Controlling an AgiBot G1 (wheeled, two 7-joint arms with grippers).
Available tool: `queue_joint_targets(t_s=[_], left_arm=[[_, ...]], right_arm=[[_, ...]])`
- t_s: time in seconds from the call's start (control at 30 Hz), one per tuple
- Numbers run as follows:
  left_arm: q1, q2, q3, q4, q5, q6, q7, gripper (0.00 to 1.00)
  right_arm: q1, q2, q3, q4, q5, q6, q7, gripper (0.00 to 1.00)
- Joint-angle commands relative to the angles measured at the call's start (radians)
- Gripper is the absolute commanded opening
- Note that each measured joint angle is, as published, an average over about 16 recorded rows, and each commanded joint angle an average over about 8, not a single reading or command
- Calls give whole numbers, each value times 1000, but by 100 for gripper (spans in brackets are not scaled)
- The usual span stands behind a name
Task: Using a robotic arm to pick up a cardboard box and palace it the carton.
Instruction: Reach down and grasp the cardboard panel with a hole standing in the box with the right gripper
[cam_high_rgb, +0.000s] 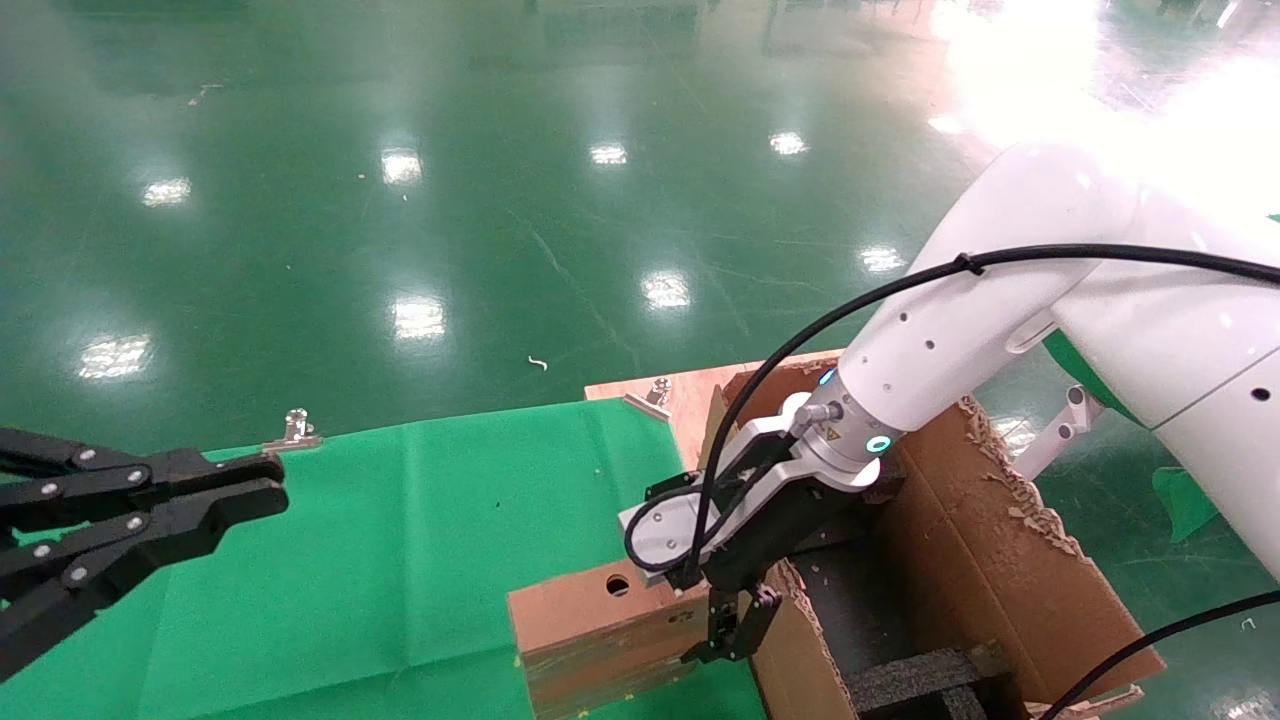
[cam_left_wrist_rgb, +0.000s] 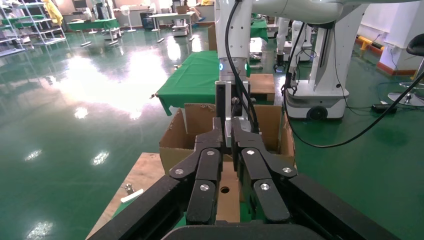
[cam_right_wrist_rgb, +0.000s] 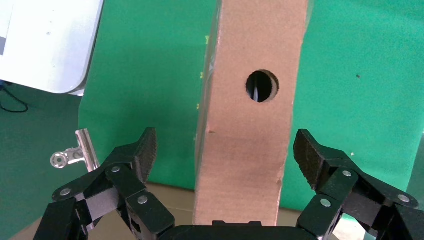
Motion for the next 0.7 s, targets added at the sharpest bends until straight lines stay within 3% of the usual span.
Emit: queue_joint_targets(t_s=[0.03,0.7], left_arm=[[0,0,0,0,0,0,0,100],[0,0,0,0,0,0,0,100]], right_arm=[[4,-6,-10,-7,0,1,-7,0],[-2,2,4,2,1,1,0,0]])
